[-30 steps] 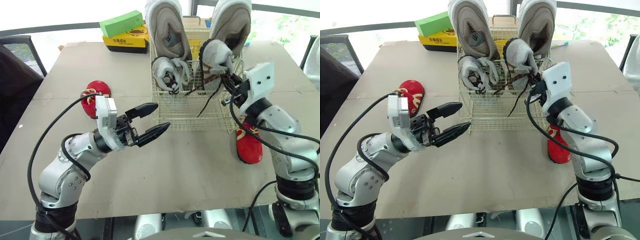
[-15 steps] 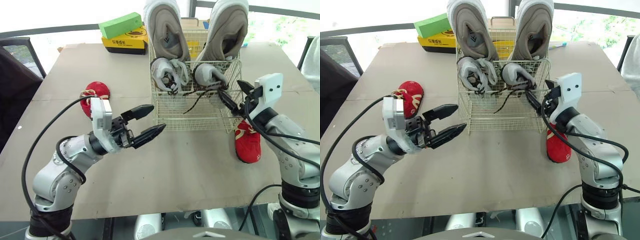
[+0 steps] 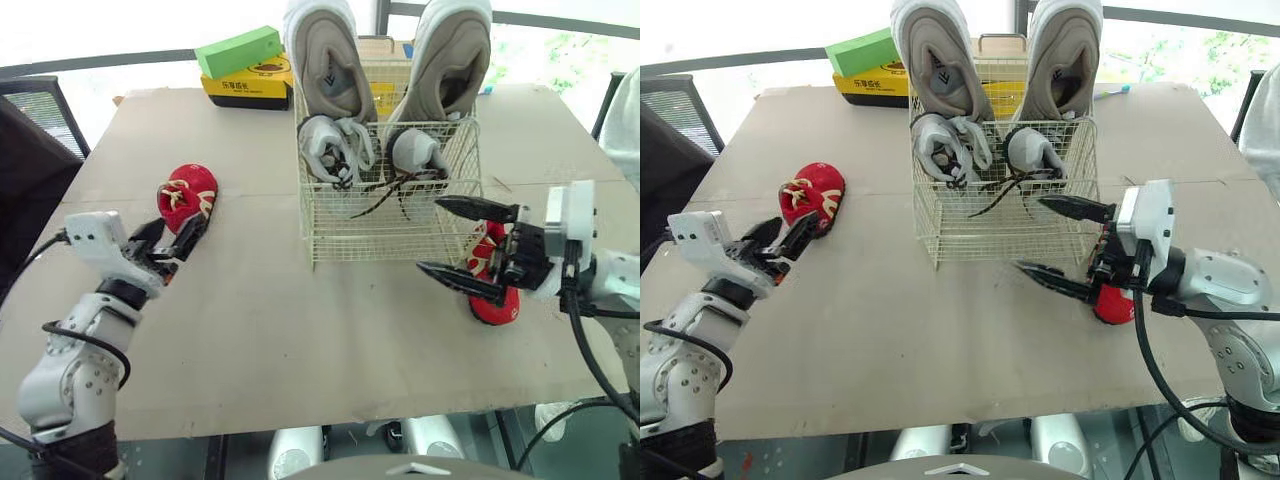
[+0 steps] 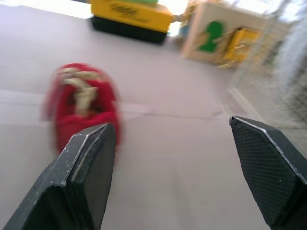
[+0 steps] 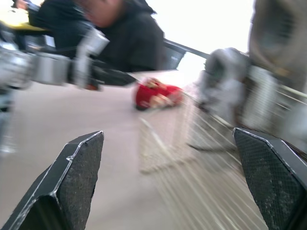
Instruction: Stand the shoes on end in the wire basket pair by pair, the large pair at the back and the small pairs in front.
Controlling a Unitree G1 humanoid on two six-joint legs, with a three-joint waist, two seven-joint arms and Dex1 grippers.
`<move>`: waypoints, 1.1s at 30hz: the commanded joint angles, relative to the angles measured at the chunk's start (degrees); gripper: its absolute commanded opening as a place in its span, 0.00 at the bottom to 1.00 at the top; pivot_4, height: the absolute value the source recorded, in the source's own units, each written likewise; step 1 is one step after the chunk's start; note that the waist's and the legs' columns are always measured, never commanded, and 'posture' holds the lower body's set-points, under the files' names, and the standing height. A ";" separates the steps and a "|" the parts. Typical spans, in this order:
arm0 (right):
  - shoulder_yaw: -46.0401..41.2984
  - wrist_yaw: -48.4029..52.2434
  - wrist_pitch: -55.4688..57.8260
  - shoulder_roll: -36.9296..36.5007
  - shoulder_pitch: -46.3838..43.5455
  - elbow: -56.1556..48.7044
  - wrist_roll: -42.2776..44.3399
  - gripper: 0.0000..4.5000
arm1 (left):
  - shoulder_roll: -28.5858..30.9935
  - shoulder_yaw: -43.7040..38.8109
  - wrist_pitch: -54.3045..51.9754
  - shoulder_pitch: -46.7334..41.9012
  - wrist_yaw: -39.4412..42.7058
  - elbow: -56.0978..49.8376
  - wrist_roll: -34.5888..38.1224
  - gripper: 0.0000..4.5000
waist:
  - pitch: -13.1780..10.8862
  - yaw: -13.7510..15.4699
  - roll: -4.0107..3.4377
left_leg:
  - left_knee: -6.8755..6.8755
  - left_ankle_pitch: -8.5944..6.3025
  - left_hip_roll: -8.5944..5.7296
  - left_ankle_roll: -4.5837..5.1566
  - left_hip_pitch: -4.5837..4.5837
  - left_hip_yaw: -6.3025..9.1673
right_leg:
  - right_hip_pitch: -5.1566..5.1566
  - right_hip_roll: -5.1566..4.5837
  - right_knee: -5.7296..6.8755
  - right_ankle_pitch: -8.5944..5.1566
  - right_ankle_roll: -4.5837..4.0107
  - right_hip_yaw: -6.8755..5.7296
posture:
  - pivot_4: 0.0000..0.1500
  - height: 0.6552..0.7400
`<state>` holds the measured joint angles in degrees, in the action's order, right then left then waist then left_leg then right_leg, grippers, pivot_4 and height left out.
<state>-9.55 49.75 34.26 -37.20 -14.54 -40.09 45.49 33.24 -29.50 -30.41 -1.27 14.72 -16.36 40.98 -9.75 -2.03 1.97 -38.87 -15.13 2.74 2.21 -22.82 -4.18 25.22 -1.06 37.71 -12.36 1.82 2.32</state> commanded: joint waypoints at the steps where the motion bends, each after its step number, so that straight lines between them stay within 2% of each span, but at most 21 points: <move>1: 1.44 0.91 -1.76 0.20 -0.03 -0.86 1.20 0.92 | -0.43 2.31 -1.51 -0.97 -3.57 -1.53 -3.85 0.91 | 0.01 0.24 0.01 | 0.00 -0.01 -0.02 0.00 -0.02 -0.01 | -0.01 -0.06 -0.03 0.01 -0.02 0.00 | 1.00 1.00; 3: 2.35 1.00 -1.63 -0.15 0.51 -1.51 1.71 0.92 | -0.59 5.02 -2.09 -3.40 -4.87 0.65 -6.72 0.91 | 0.01 0.55 0.01 | 0.01 -0.03 -0.07 0.04 -0.11 -0.06 | 0.00 -0.16 -0.12 0.01 -0.01 0.02 | 1.00 1.00; 6: 2.76 0.20 -1.88 -0.16 0.41 -2.20 2.17 0.92 | -1.02 8.98 -1.03 -10.20 -6.67 9.84 -12.32 0.91 | 0.02 1.65 0.07 | 0.01 -0.05 -0.22 0.07 -0.15 -0.03 | 0.01 -0.22 -0.13 0.01 0.00 -0.03 | 1.00 1.00; 10: 5.55 -2.61 -2.71 1.33 0.07 -2.87 -0.10 0.92 | -1.33 12.74 9.99 -17.09 -1.81 26.69 -19.44 0.91 | 0.06 1.48 0.10 | 0.00 -0.04 -0.37 0.06 -0.04 -0.03 | -0.03 -0.22 -0.06 0.02 -0.01 -0.05 | 1.00 1.00; 13: 6.94 -4.89 -2.16 2.27 -0.36 -3.45 -0.21 0.93 | -1.24 14.08 16.71 -19.77 2.08 35.93 -22.68 0.74 | 0.06 1.47 0.10 | 0.00 -0.04 -0.34 0.06 -0.06 -0.03 | 0.00 -0.21 -0.01 0.02 -0.02 -0.08 | 1.00 1.00; 16: 8.41 -6.28 -1.22 1.53 -0.93 -3.46 -1.34 0.93 | -2.87 12.94 20.59 -20.34 3.22 39.01 -22.73 0.42 | 0.08 1.93 0.09 | 0.00 -0.04 -0.23 0.06 -0.07 0.04 | -0.02 -0.34 -0.01 0.02 -0.01 -0.21 | 1.00 1.00; 18: 8.56 -8.58 -1.17 1.76 -1.54 -3.30 -2.85 0.93 | -4.28 12.36 24.69 -19.12 5.80 35.91 -21.32 0.24 | 0.09 1.95 0.09 | 0.00 -0.03 -0.23 0.06 -0.06 -0.03 | -0.05 -0.52 0.01 0.03 -0.01 -0.25 | 1.00 1.00; 20: 8.75 -10.14 1.08 1.24 -2.23 -3.08 -2.32 0.93 | -5.81 10.79 27.37 -17.48 6.58 30.88 -19.61 0.14 | 0.09 1.80 0.10 | -0.01 -0.03 -0.25 0.06 -0.08 -0.10 | -0.07 -0.75 -0.03 0.03 -0.01 -0.27 | 1.00 1.00; 21: 8.97 -10.11 0.99 0.82 -2.83 -2.88 -3.01 0.93 | -6.83 9.70 28.07 -16.66 6.30 27.66 -18.36 0.13 | 0.08 1.79 0.12 | -0.01 -0.03 -0.26 0.07 -0.11 -0.13 | -0.07 -0.92 -0.07 0.03 0.00 -0.25 | 1.00 1.00; 26: 9.35 -8.13 -0.06 -0.66 -8.20 -0.81 -4.95 0.93 | -9.88 9.47 32.05 -10.40 7.22 6.19 -15.77 0.13 | 0.11 1.56 0.38 | -0.02 -0.03 -0.26 0.07 -0.59 0.14 | 0.21 -1.03 -0.21 0.17 0.21 -0.52 | 1.00 1.00; 29: 10.91 -6.97 0.90 -3.99 -17.40 2.85 -9.11 0.93 | -7.81 9.80 33.05 -6.63 9.89 -5.29 -15.69 0.13 | 0.07 1.25 0.26 | -0.07 -0.02 -0.26 0.05 -0.84 0.27 | 0.46 -1.03 -0.11 0.18 0.20 -0.67 | 1.00 1.00; 33: 12.14 -0.49 2.66 -5.16 -30.95 11.75 -7.14 0.93 | -1.08 6.44 36.41 -2.35 19.91 -9.03 -13.56 0.13 | 0.05 0.65 0.10 | -0.09 -0.03 -0.24 0.06 -0.75 0.23 | 0.43 -0.93 -0.09 0.05 -0.03 -0.67 | 1.00 1.00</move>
<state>2.76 46.61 36.22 -42.21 -42.19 -30.53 37.36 30.06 -19.84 3.35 -4.26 30.69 -23.16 25.40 -9.69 -1.38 2.07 -38.95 -15.15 2.52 2.28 -23.56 -3.93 25.64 -1.95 37.61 -12.32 1.79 1.62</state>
